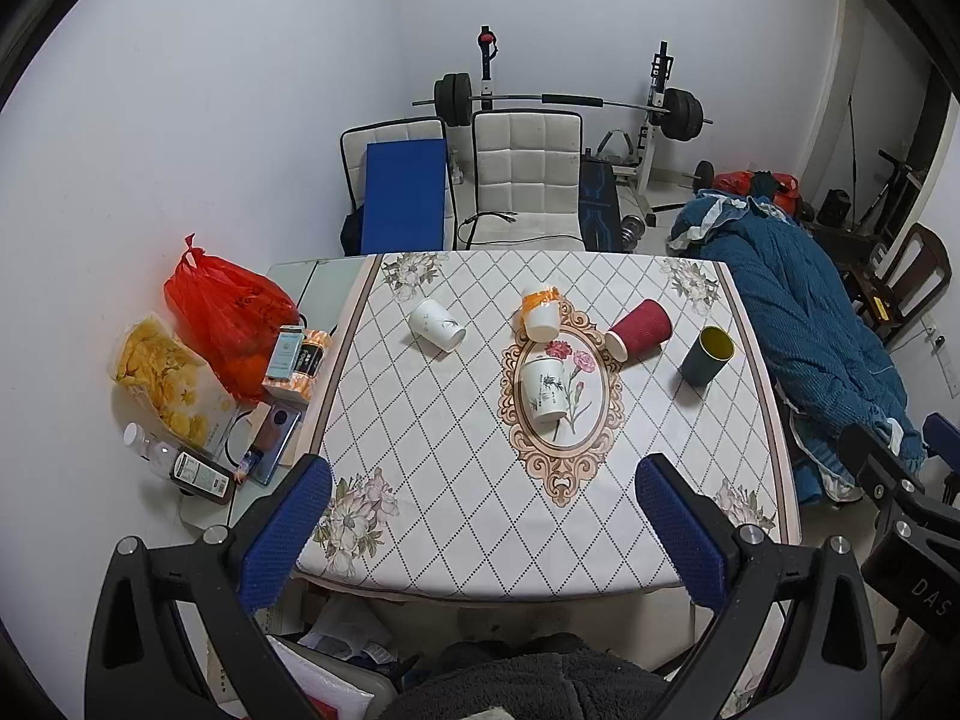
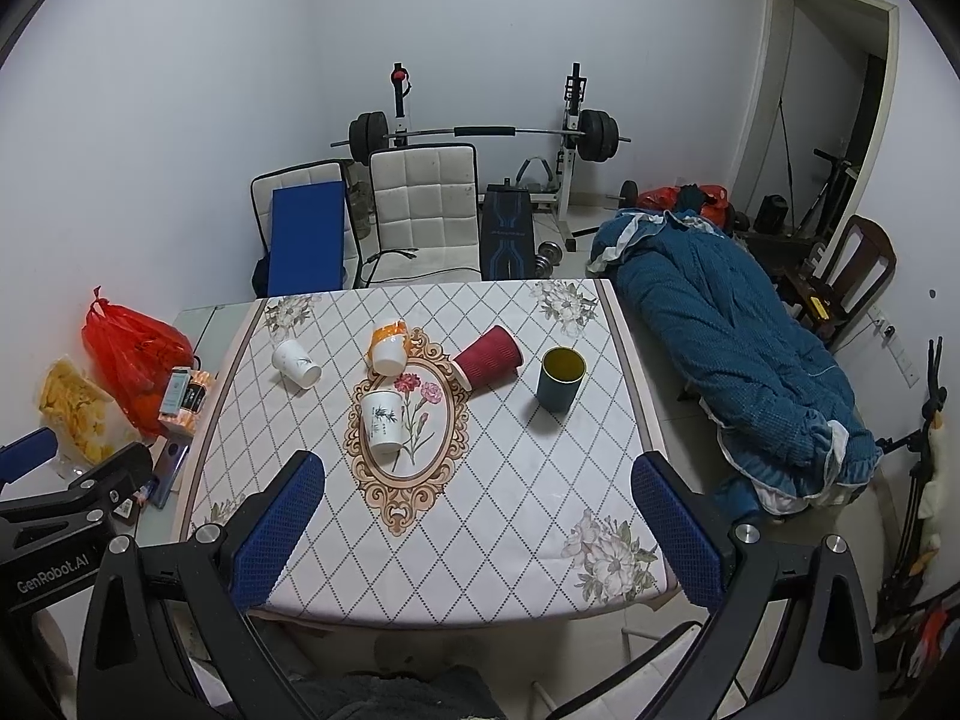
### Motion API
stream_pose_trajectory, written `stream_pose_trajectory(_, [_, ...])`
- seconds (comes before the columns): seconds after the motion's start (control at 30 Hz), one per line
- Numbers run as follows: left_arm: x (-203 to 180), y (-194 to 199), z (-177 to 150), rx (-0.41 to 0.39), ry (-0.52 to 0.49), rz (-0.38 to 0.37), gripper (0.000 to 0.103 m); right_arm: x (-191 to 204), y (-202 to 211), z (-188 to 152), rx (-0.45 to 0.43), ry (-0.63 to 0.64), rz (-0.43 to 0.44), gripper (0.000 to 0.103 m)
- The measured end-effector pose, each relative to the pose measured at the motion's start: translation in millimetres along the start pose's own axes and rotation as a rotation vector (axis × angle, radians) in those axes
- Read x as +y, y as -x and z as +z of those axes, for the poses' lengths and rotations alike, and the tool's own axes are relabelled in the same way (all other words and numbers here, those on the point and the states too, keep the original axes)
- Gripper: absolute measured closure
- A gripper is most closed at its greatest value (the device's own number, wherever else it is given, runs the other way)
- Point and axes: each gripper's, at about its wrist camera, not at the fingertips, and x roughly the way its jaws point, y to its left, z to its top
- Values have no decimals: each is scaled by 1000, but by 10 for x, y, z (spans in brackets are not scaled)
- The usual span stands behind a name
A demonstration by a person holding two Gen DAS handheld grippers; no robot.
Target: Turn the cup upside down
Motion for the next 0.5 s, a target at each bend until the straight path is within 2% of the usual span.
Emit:
stream_pose_trajectory(0.4, [2,-18,-10,5,3,5,0,11,-70,-19,11,-1,7,0])
stream_pose_trajectory(0.5, [-7,-146,-6,11,6,32,0,8,-157,-40,27,-3,5,0])
